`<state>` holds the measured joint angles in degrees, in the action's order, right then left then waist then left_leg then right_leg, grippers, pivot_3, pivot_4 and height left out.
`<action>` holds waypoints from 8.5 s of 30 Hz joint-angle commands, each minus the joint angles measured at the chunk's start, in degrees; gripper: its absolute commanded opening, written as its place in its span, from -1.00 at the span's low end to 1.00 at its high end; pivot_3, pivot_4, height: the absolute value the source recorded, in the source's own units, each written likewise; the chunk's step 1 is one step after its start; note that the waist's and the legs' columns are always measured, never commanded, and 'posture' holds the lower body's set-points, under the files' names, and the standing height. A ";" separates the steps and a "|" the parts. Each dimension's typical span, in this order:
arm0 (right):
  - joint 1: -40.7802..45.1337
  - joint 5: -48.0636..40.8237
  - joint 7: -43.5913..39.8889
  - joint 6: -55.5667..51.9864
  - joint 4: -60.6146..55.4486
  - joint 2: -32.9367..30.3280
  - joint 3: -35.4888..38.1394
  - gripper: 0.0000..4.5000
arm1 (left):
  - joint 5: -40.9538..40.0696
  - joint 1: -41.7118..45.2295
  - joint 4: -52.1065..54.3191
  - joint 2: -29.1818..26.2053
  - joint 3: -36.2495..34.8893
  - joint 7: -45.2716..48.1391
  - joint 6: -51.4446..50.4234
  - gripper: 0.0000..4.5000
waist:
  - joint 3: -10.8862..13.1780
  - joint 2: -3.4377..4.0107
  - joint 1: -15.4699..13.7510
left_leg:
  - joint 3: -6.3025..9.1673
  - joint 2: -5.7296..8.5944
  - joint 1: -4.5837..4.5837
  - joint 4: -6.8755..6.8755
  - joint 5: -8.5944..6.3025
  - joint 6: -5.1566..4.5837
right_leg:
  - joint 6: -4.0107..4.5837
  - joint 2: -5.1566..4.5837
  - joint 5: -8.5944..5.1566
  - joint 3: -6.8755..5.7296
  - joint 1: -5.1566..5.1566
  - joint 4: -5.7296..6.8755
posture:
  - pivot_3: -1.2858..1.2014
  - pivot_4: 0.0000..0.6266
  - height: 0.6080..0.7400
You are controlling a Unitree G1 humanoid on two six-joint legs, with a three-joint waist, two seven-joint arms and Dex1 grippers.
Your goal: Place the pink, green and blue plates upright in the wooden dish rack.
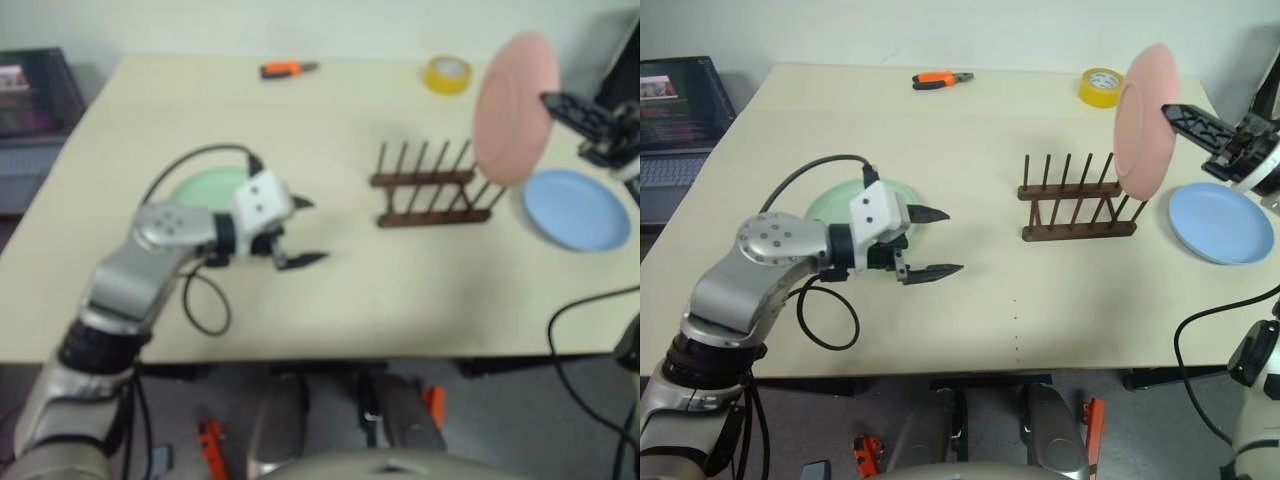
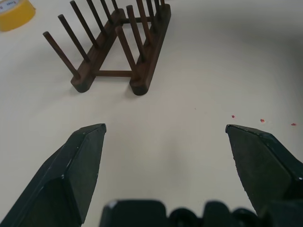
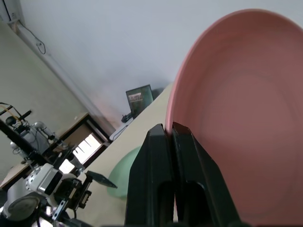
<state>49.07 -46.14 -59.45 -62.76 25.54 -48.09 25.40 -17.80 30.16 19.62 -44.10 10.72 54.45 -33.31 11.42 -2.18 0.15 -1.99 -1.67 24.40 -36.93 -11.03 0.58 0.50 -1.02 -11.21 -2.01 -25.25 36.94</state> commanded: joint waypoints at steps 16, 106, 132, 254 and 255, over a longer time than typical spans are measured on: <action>3.66 4.08 -6.40 9.51 17.64 -2.01 -0.70 -1.00 | 0.95 0.30 1.56 -1.82 -1.44 0.19 -0.45 0.98 | 0.00 0.00 0.00 | -0.02 0.02 0.00 0.00 0.00 0.00 | 0.01 0.09 -0.01 -0.02 0.00 0.01 | 0.03 -0.52 1.00; 4.09 40.28 15.10 39.05 -32.72 19.58 -53.14 0.85 | 13.17 29.71 -33.39 12.30 -14.11 -32.37 -7.81 -0.99 | -0.06 -0.15 -0.02 | -0.01 -0.02 0.22 -0.20 -0.02 -0.09 | -0.16 -0.08 0.15 -0.15 -0.09 0.06 | 0.03 -0.52 1.00; 7.28 62.61 27.91 56.76 -7.14 35.59 -54.46 -0.07 | 7.35 30.79 -22.54 15.07 -16.32 -32.92 -20.88 -1.00 | -0.05 -0.14 0.37 | 0.10 -0.06 0.23 -0.14 0.04 -0.02 | -0.15 -0.08 0.15 -0.08 -0.19 0.16 | 0.03 -0.52 1.00; -26.18 37.19 13.64 31.21 -15.78 -22.01 -23.07 0.70 | -2.56 9.03 1.15 12.40 11.52 -0.39 -3.54 1.00 | -0.04 0.01 -0.02 | -0.09 0.12 0.06 -0.09 0.00 -0.07 | 0.05 -0.14 -0.19 -0.02 0.02 -0.15 | 0.03 -0.52 1.00; -25.48 37.74 13.58 31.76 -14.56 -20.96 -23.55 0.70 | -0.95 9.44 0.63 13.19 13.13 -0.73 -2.95 1.00 | -0.04 0.01 0.16 | -0.10 0.14 0.02 -0.09 -0.01 -0.06 | 0.06 -0.10 -0.19 -0.03 0.05 -0.14 | 0.03 -0.52 1.00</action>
<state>22.16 -9.87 -46.10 -32.82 9.98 -69.28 2.01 -21.49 38.51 20.38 -31.20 21.96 54.41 -38.01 11.38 -2.17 0.31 -2.10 -1.53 24.38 -36.99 -11.04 0.52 0.56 -1.09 -11.40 -2.01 -25.20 36.83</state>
